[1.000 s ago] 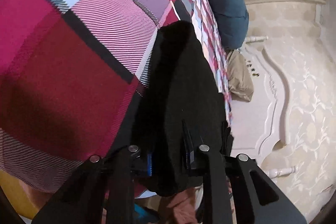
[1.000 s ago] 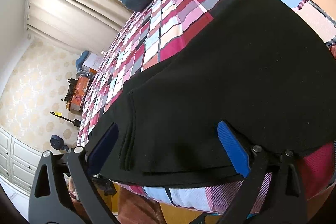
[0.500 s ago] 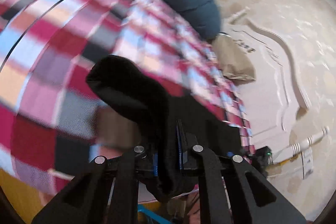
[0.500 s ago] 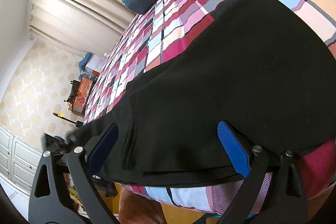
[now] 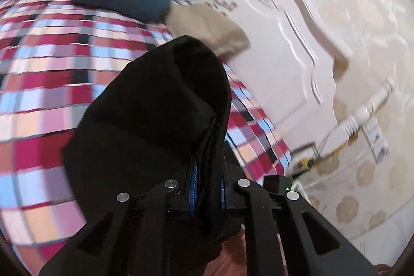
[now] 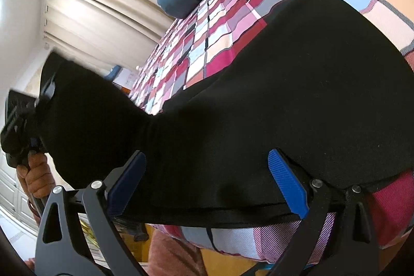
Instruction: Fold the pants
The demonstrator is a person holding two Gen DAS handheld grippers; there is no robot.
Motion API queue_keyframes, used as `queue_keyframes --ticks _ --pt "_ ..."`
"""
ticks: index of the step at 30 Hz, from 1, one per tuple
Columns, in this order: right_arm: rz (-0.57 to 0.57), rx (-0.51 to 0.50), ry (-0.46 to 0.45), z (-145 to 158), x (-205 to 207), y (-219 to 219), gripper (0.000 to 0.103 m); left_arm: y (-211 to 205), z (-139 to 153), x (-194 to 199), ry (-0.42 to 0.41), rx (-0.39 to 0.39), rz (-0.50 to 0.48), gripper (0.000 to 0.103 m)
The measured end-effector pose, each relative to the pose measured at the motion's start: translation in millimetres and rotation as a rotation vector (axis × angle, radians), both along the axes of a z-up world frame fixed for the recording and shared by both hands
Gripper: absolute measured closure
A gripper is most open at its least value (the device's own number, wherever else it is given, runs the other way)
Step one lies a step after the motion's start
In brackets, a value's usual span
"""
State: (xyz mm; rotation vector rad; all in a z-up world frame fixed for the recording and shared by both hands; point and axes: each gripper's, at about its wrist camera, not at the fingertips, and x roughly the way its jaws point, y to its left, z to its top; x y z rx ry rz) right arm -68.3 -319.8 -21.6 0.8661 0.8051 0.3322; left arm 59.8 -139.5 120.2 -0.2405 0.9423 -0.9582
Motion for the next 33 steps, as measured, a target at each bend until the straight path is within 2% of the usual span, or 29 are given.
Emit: queue_keyframes --ticks 7,12,18,22,24,26,27,30,33 --pt "-0.006 0.074 -0.003 0 -12 -16 0.008 -86 -47 -6 0.050 0.101 -0.105 0.090" --pt "-0.029 0.022 -0.004 5 -36 -30 0.008 -109 -73 -5 0.082 0.142 -0.117 0.090" --pt "-0.036 0.041 -0.010 8 -58 -39 0.008 -137 -99 -17 0.071 0.220 -0.154 0.084" --pt "-0.063 0.017 -0.003 13 -70 -46 0.008 -144 -111 -26 0.089 0.169 -0.183 0.058" --pt "-0.079 0.013 -0.006 17 -77 -51 0.008 -140 -106 -34 0.064 0.129 -0.186 0.052" --pt "-0.091 0.007 -0.010 23 -81 -56 0.008 -131 -99 -42 0.034 0.094 -0.181 0.051" --pt "-0.097 0.005 -0.016 27 -83 -59 0.008 -121 -94 -47 0.017 0.071 -0.172 0.049" --pt "-0.107 0.013 -0.031 35 -83 -67 0.008 -83 -80 -59 -0.033 0.002 -0.106 0.034" --pt "-0.112 -0.024 -0.025 39 -75 -70 0.008 -33 -74 -67 -0.055 -0.056 -0.003 0.030"
